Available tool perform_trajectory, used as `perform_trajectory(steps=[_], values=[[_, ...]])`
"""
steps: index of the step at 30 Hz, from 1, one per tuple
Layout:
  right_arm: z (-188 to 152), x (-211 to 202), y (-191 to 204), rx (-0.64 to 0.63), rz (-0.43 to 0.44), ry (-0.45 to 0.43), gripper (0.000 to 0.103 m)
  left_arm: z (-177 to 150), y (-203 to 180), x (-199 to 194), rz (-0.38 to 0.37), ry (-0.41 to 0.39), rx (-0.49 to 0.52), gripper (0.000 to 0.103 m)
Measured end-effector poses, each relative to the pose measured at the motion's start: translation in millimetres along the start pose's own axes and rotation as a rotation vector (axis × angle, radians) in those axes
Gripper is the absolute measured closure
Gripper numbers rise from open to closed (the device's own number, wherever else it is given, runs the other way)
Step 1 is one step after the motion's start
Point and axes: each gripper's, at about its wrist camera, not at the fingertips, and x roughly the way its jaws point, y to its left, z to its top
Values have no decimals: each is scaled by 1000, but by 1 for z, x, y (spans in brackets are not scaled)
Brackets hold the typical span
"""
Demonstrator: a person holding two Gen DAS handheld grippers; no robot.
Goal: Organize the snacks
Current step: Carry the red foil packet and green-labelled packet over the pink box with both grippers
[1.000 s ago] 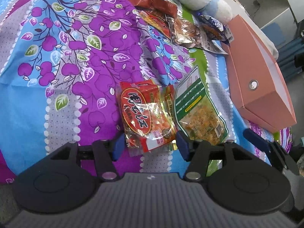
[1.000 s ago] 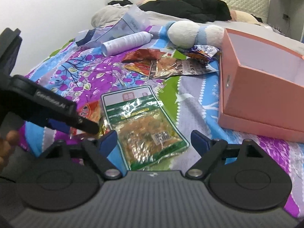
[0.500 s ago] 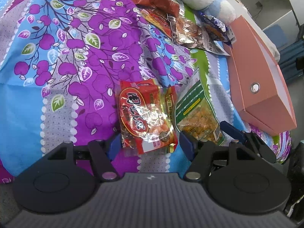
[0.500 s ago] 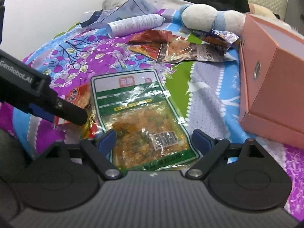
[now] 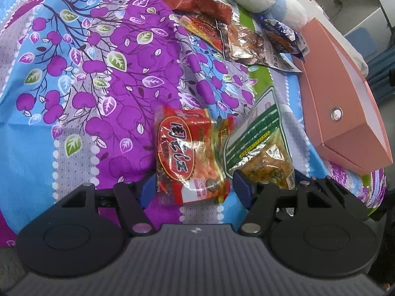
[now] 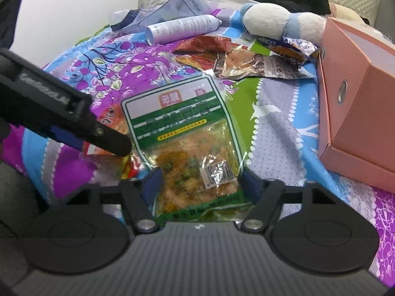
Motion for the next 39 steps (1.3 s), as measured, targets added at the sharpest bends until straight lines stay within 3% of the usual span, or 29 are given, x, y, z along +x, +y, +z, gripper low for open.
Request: perform_trajectory(steps=[4, 7, 9, 13, 15, 24, 39], values=[[2, -5, 0, 23, 4, -8, 51, 3, -2, 2, 21, -22, 7, 34], [4, -10, -1, 46, -14, -15, 53, 4, -6, 5, 43, -44, 31, 38], [5, -14, -3, 69, -30, -19, 55, 4, -9, 7, 64, -71, 56, 49], [8, -25, -14, 142, -55, -39, 55, 4, -12, 9, 93, -101, 103, 60], [9, -30, -18, 171, -76, -47, 55, 4, -10, 6, 68, -110, 103, 70], [9, -33, -13, 222, -132, 19, 55, 3, 4, -11, -18, -142, 67, 86], [42, -49, 2, 272, -244, -6, 55, 28, 12, -51, -172, -191, 127, 94]])
